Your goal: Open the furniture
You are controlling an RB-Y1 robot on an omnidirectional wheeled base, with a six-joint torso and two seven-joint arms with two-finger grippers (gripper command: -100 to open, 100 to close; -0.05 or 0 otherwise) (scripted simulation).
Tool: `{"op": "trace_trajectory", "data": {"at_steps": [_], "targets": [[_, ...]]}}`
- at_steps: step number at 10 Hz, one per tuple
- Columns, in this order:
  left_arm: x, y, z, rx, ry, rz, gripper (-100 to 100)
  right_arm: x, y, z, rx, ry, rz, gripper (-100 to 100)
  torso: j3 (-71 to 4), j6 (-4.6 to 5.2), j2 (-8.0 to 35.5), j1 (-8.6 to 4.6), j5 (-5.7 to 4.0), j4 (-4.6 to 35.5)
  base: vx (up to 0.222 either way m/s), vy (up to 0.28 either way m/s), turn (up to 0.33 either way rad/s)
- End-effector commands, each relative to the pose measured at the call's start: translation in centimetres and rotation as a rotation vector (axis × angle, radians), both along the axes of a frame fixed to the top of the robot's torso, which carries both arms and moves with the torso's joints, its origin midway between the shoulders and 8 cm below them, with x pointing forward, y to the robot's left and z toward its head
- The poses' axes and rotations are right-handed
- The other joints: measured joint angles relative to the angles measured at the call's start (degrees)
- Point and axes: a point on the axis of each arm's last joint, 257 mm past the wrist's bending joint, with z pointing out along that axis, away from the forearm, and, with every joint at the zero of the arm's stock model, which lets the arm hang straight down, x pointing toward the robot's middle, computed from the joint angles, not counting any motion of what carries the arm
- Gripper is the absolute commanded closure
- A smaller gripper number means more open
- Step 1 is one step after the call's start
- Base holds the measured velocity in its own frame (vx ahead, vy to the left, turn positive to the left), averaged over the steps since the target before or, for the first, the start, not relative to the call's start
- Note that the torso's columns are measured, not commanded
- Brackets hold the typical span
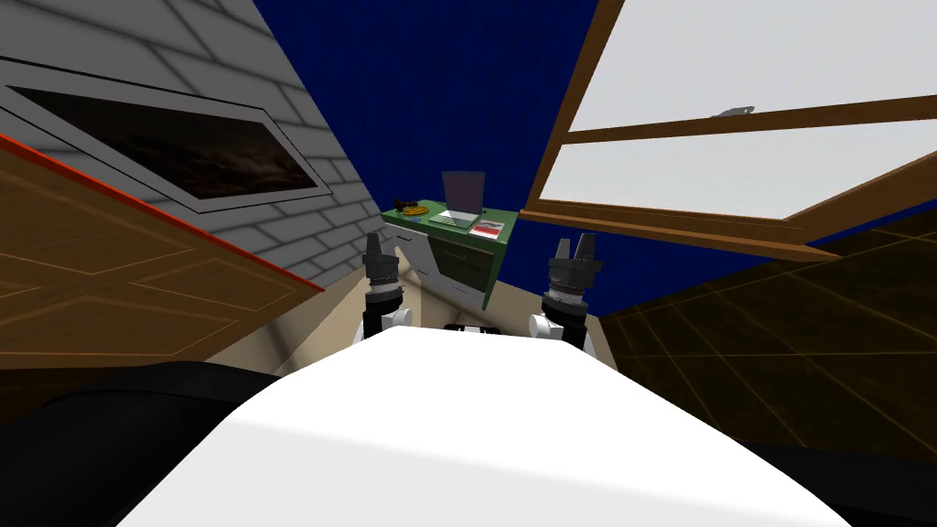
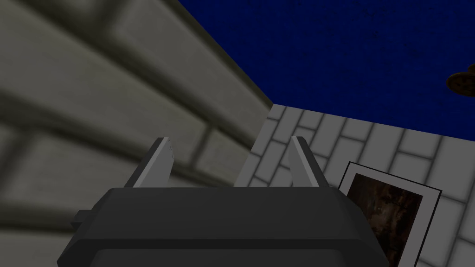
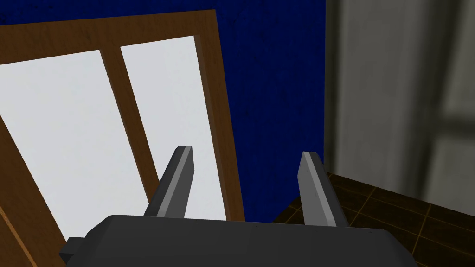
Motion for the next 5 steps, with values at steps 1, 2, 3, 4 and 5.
{"op": "trace_trajectory", "data": {"at_steps": [1, 2, 3, 4, 5], "targets": [[0.0, 0.0, 0.0, 0.0, 0.0, 0.0, 0, 0.0, 0.0, 0.0, 0.0, 0.0, 0.0, 0, -8.46, 0.0, 4.23, 0.0, 0.0, 4.23, 0.0, 0.0, 0.0], [0.2, -0.4, -0.2, 0.028, 0.007, -0.013, -100, 0.0, 0.0, 0.0, 0.0, 0.0, 0.0, 0, -16.92, 0.0, 8.46, 0.0, 0.0, 8.46, 0.013, 0.001, -0.009], [0.3, -0.6, -0.4, 0.048, 0.012, -0.021, -100, 0.0, 0.0, 0.0, 0.0, 0.001, 0.0, 0, -20.88, 0.0, 10.37, 0.01, 0.0, 10.34, 0.017, 0.002, -0.013], [0.5, -0.9, -0.8, 0.068, 0.018, -0.029, -100, 0.0, 0.0, 0.0, 0.0, 0.001, 0.0, 0, -22.01, 0.0, 10.89, 0.02, 0.01, 10.9, 0.022, 0.003, -0.015], [0.7, -1.1, -1.2, 0.088, 0.024, -0.035, -100, 0.0, 0.0, 0.0, 0.0, 0.001, 0.0, 0, -22.27, 0.0, 11.02, 0.01, 0.0, 11.06, 0.03, 0.006, -0.018]]}}
